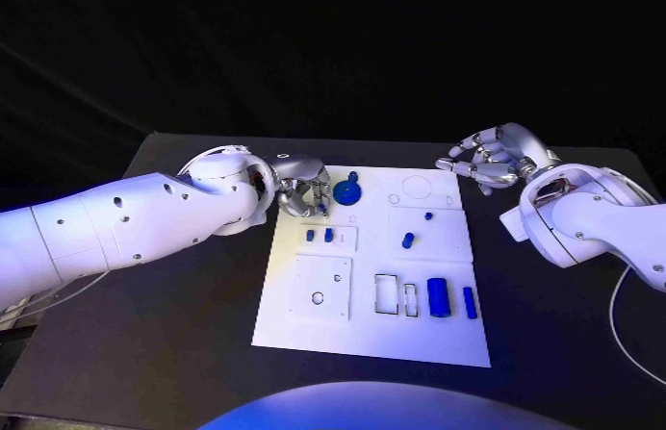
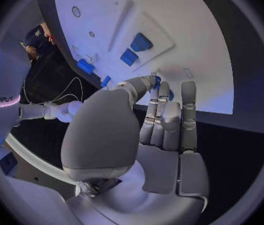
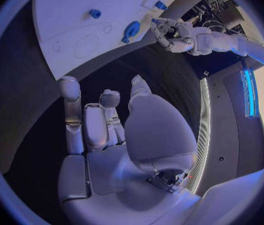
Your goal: Assemble the parts on the task board
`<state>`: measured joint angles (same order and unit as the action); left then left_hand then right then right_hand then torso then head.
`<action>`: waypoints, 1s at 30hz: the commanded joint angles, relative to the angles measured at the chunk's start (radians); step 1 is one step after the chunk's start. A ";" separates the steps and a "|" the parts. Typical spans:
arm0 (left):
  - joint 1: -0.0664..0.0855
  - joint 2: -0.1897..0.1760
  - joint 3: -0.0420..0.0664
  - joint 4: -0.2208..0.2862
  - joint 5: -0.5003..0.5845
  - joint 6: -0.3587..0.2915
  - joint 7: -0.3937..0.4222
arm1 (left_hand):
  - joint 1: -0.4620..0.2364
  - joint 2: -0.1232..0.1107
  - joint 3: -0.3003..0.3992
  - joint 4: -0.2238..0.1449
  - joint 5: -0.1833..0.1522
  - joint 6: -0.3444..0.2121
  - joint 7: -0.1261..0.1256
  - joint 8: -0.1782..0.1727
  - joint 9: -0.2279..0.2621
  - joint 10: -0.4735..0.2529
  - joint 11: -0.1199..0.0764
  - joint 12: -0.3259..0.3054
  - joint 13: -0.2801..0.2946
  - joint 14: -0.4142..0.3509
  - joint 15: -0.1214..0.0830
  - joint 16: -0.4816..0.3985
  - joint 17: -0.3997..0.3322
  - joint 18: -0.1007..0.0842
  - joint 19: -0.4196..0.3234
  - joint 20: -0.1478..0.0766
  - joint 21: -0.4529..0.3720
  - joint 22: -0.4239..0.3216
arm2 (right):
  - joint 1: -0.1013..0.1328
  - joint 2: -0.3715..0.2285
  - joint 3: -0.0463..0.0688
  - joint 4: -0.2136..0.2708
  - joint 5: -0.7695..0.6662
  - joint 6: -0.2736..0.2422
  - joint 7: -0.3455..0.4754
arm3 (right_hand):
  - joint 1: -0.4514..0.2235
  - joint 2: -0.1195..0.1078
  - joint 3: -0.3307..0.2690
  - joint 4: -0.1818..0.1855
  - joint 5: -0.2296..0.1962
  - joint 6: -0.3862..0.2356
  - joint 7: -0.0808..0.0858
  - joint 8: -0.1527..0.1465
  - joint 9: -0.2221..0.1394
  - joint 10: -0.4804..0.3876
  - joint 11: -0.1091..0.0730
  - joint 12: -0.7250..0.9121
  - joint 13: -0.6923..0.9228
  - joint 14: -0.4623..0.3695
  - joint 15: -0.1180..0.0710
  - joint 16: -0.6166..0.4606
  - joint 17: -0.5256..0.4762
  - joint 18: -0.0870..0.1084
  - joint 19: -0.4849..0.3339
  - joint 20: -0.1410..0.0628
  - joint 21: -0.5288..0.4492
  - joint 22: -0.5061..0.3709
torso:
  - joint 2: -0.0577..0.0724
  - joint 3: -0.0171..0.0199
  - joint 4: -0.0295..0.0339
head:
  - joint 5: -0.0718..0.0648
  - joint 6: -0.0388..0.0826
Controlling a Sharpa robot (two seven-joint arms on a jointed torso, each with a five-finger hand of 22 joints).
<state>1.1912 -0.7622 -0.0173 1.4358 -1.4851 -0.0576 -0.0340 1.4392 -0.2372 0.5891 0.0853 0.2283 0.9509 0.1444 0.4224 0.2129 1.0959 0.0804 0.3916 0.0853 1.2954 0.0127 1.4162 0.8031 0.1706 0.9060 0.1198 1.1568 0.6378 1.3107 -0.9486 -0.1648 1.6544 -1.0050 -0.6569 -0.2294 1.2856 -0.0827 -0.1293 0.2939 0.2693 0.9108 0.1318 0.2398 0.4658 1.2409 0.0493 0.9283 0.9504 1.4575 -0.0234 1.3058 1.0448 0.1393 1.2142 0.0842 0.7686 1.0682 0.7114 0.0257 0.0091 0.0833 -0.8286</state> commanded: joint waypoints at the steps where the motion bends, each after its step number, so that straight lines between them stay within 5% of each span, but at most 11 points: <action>1: -0.004 0.004 0.000 -0.001 0.015 0.018 0.005 | -0.008 -0.001 -0.001 -0.002 -0.006 0.008 0.000 -0.006 0.001 0.007 0.001 -0.005 -0.001 0.001 0.002 -0.001 -0.001 0.014 -0.005 -0.003 0.004 -0.001 | -0.001 0.001 0.000 0.001 -0.011 -0.002 0.007 | -0.007 -0.006 -0.005 0.002 0.003 -0.003 -0.004 0.004 0.001 -0.006 -0.004 -0.007 -0.001 -0.004 -0.002 -0.005 -0.001 0.018 -0.009 0.001 -0.006 -0.001 | 0.000 0.0001 0.0004 | -0.001 -0.002; 30: -0.009 0.016 -0.001 -0.001 0.020 0.042 -0.004 | -0.008 0.001 0.000 -0.003 -0.005 0.010 0.000 -0.008 0.002 0.011 0.000 -0.009 -0.001 -0.002 0.001 -0.003 -0.009 0.015 -0.005 -0.004 0.003 -0.002 | -0.001 0.001 0.000 0.000 -0.011 -0.001 0.007 | -0.008 -0.006 -0.005 0.001 0.003 -0.003 -0.004 0.005 0.001 -0.006 -0.005 -0.011 -0.005 -0.004 -0.002 -0.008 -0.003 0.018 -0.009 0.001 -0.010 -0.003 | 0.000 0.0005 0.0003 | -0.002 -0.002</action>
<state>1.1825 -0.7497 -0.0178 1.4334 -1.4735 -0.0371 -0.0352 1.4393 -0.2371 0.5891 0.0854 0.2284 0.9544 0.1408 0.4177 0.2135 1.1030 0.0804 0.3870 0.0855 1.2954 0.0127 1.4161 0.7947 0.1706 0.9060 0.1198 1.1568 0.6375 1.3105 -0.9481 -0.1647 1.6545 -1.0051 -0.6572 -0.2291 1.2856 -0.0827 -0.1293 0.2939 0.2693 0.9108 0.1318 0.2397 0.4663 1.2381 0.0465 0.9205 0.9459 1.4575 -0.0234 1.3003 1.0427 0.1393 1.2142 0.0842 0.7606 1.0665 0.7106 0.0260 0.0092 0.0818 -0.8293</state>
